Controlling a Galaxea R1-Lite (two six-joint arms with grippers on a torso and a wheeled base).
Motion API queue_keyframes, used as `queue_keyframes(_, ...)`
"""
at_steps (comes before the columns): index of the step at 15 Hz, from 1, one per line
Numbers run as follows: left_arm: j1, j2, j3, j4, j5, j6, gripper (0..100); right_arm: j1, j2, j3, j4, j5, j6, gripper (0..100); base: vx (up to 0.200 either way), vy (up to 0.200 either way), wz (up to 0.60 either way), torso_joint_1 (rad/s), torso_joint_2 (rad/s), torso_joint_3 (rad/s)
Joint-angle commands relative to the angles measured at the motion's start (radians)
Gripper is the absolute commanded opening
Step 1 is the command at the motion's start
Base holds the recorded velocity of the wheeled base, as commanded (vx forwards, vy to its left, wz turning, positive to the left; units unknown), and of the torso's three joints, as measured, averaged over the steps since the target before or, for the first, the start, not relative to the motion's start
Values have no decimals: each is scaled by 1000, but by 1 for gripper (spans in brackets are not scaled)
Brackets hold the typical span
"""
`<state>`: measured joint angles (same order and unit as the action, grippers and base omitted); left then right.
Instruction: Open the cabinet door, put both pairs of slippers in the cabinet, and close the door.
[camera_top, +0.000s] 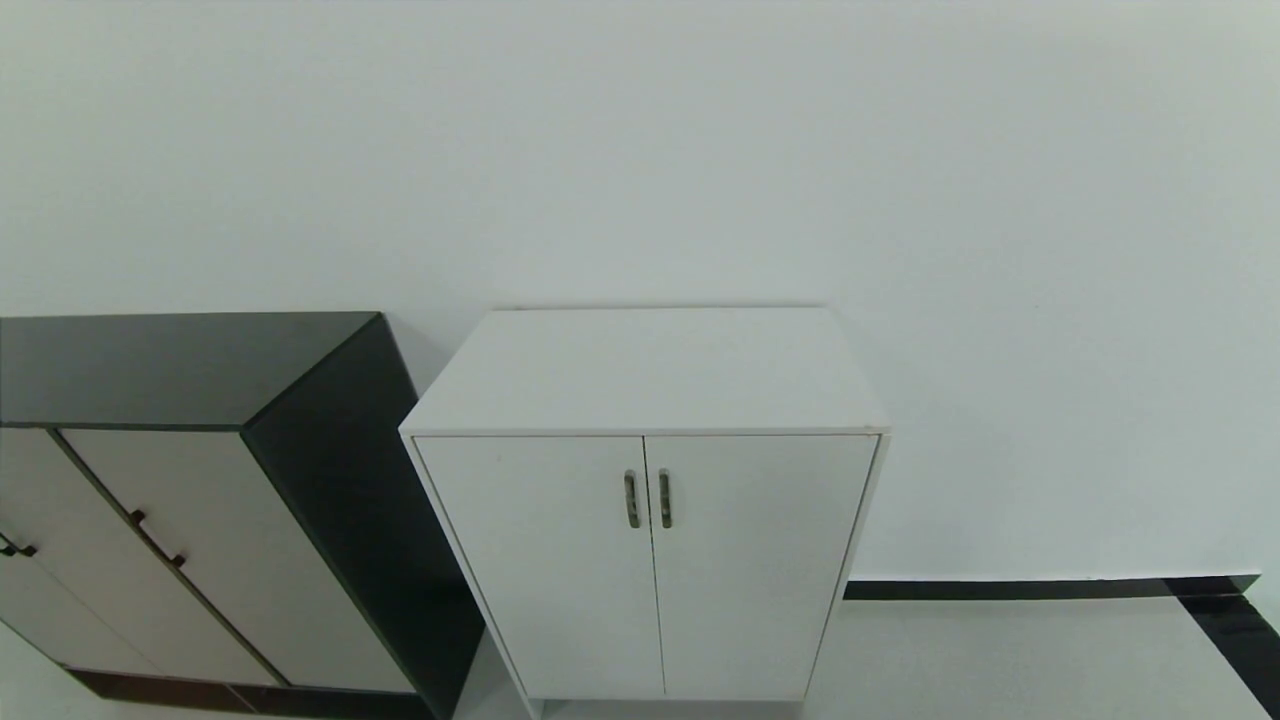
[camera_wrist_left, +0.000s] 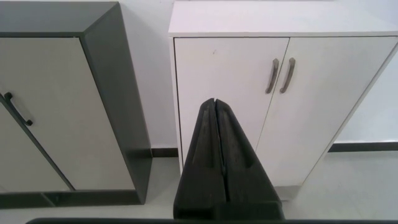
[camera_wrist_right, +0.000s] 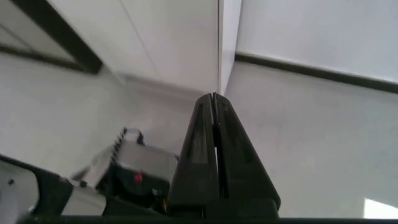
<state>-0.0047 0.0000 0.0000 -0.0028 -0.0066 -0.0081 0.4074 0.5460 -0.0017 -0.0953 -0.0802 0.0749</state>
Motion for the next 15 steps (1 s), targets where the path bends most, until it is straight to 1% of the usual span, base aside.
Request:
queue_keyframes(1,0,0,0,0,-1,-1,0,-1,-227,-9,86,11,13,0,0,0,0,0,0,0)
queue_keyframes(3,0,2,0,0,-1,-1,0,-9,-238,-11,91,2,2,0,0,0,0,0,0,0)
queue_keyframes(6,0,0,0,0,0,-1,0,16,-241,-11,91,53,9,0,0,0,0,0,0,0)
queue_keyframes(8,0,0,0,0,-1,-1,0,5,-262,-12,92,40,2,0,0,0,0,0,0,0)
queue_keyframes(12,0,0,0,0,2,-4,0,1,-258,2,97,69,-87,0,0,0,0,0,0,0)
queue_keyframes(14,0,2,0,0,2,-4,0,-102,-262,2,97,63,-90,0,0,0,0,0,0,0)
queue_keyframes(15,0,2,0,0,2,-4,0,-223,-296,2,97,63,-93,0,0,0,0,0,0,0)
